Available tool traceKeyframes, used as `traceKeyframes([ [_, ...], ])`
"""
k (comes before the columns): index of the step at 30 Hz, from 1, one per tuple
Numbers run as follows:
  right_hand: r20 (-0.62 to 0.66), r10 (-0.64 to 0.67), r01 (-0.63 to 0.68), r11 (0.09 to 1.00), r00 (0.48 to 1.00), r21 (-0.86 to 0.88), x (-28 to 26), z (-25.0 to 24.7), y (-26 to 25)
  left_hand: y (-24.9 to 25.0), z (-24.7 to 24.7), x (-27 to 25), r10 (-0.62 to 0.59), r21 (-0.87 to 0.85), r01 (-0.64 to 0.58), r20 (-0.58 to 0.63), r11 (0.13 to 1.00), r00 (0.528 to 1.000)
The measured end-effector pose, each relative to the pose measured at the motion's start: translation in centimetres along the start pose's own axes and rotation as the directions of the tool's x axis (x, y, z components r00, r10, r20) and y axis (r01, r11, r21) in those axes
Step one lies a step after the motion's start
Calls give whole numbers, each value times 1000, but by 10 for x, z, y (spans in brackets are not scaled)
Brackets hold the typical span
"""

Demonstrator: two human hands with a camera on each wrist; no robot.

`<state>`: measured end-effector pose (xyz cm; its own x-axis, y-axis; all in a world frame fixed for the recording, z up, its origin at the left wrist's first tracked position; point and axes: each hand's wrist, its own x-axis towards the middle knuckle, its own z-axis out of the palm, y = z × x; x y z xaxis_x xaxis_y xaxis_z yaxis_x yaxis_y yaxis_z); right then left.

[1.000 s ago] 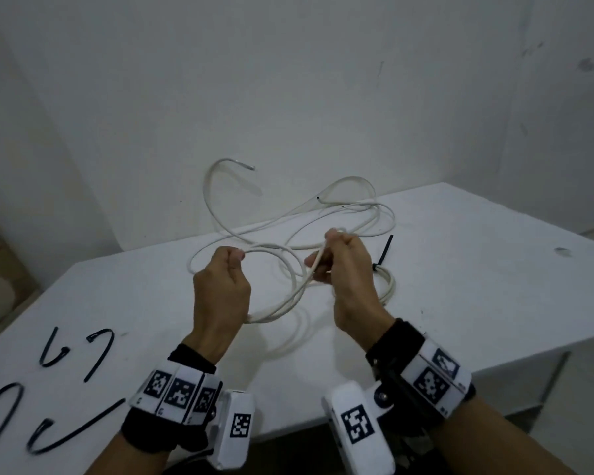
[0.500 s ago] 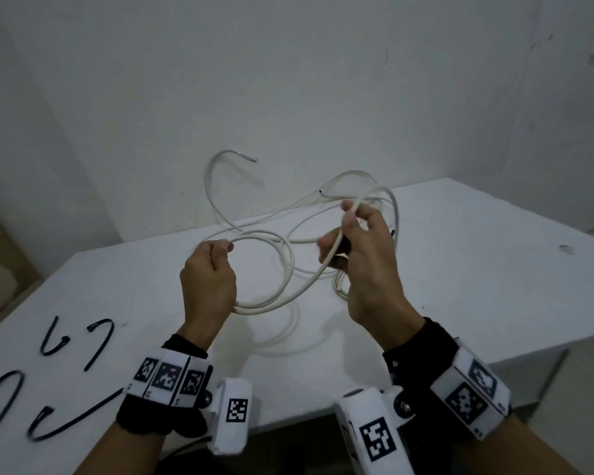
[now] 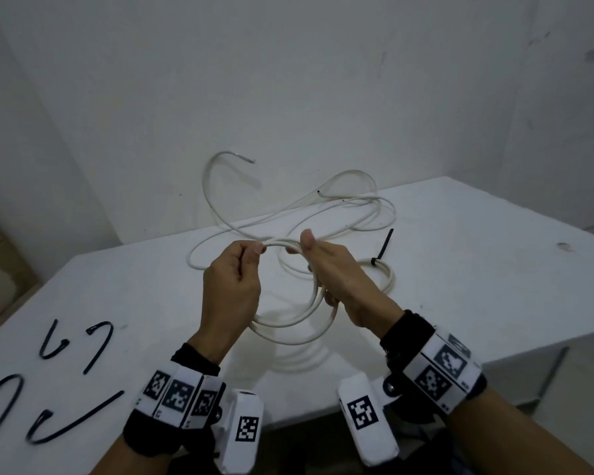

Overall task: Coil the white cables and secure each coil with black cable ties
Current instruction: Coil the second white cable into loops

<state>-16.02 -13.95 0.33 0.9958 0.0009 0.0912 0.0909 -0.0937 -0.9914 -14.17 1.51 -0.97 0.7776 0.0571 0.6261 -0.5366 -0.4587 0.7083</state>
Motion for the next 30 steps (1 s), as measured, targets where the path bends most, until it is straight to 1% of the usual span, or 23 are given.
traceKeyframes([
  [2, 26, -29, 30, 999, 999, -34, 3, -3, 1, 0, -1, -1, 34, 29, -35, 21, 999, 999],
  [4, 53, -27, 29, 999, 998, -34, 6, -4, 3, -2, -2, 0, 43, 50, -45, 49, 998, 998],
  [6, 46, -41, 43, 998, 998, -52, 8, -5, 6, -5, -3, 1, 50, 77, -55, 73, 995, 996],
  [9, 13, -93, 94, 985, 996, -141, 10, -5, 7, -7, -2, 1, 75, 110, -84, 84, 990, 994],
  [12, 24, -132, 134, 972, 991, -191, 10, -8, 5, -10, -1, 3, 66, 119, -80, 117, 990, 991],
  [14, 37, -167, 171, 949, 985, -266, 11, -7, 3, -10, 0, 4, 69, 124, -88, 154, 988, 986],
  [16, 45, -200, 203, 922, 979, -331, 12, -6, 0, -7, 1, 3, 89, 119, -114, 196, 986, 977],
  [19, 67, -217, 227, 907, 974, -354, 14, -6, -3, -6, 5, 1, 145, 125, -179, 240, 976, 960],
  [23, 111, -226, 250, 817, 968, -519, 16, -6, -3, -8, 8, 0, 193, 164, -231, 218, 959, 957],
  [25, 132, -220, 256, 791, 967, -556, 15, -3, -1, -7, 8, 0, 202, 161, -241, 222, 957, 954],
  [28, 140, -220, 261, 787, 965, -559, 13, -1, 0, -4, 9, -1, 202, 127, -234, 224, 964, 953],
  [30, 132, -216, 253, 813, 967, -524, 12, 0, 0, -1, 10, -1, 177, 90, -198, 201, 976, 964],
])
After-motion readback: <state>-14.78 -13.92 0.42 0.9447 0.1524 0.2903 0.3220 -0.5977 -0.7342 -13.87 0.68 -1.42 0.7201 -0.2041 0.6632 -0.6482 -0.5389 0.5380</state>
